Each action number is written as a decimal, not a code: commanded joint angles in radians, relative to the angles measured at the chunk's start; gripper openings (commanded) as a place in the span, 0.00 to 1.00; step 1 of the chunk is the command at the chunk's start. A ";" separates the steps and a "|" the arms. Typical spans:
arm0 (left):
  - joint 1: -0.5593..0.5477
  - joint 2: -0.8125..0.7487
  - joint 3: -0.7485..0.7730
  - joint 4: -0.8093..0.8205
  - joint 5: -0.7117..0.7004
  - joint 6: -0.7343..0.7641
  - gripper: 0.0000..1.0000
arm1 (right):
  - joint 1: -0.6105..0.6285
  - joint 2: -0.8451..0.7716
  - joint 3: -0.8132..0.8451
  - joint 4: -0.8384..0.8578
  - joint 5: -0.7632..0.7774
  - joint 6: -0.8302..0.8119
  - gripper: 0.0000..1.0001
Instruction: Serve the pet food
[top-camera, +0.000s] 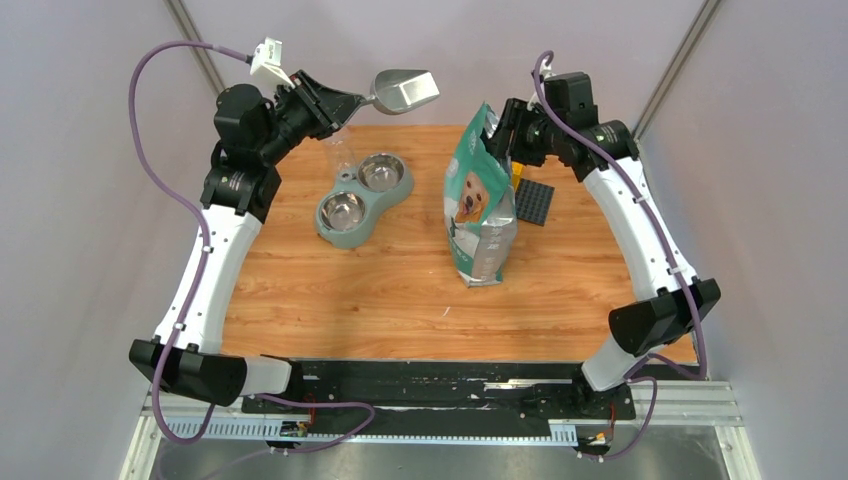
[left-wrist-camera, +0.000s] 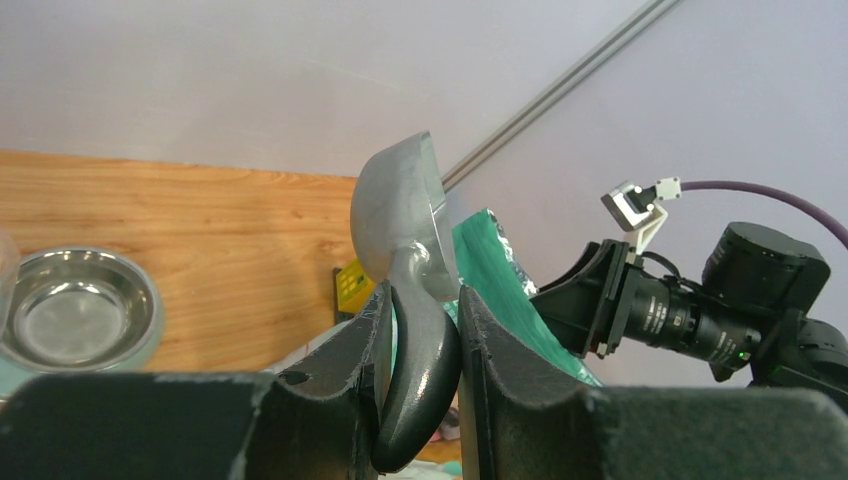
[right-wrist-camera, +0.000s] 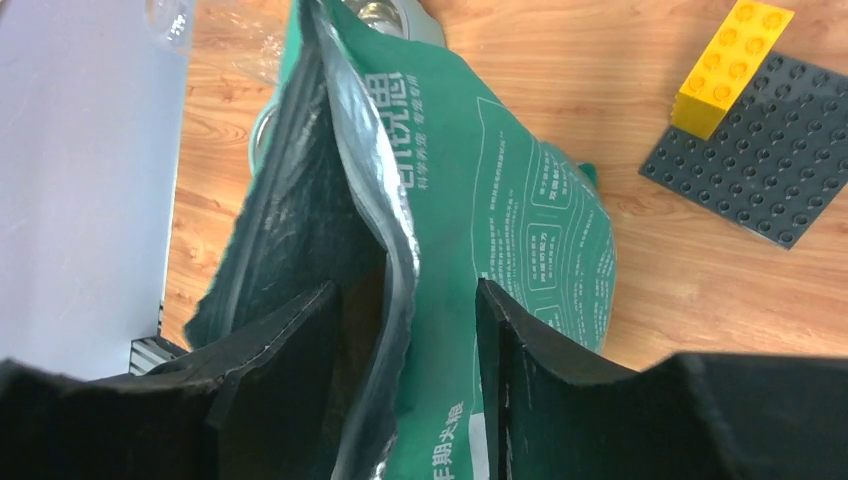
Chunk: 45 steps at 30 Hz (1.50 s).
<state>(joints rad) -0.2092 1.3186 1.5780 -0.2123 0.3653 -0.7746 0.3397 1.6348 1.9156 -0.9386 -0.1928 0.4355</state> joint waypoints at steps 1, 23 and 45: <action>0.005 -0.037 0.033 0.066 0.015 0.013 0.00 | 0.001 0.005 0.094 -0.026 0.017 -0.042 0.51; 0.005 -0.034 0.051 0.059 0.031 0.050 0.00 | 0.009 0.062 0.073 -0.071 0.190 -0.050 0.00; 0.005 -0.037 0.041 0.082 0.111 0.040 0.00 | 0.097 -0.141 -0.177 0.144 0.383 0.202 0.00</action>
<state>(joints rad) -0.2089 1.3186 1.5795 -0.1902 0.4595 -0.7380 0.3424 1.5589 1.7706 -0.8402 0.0505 0.5068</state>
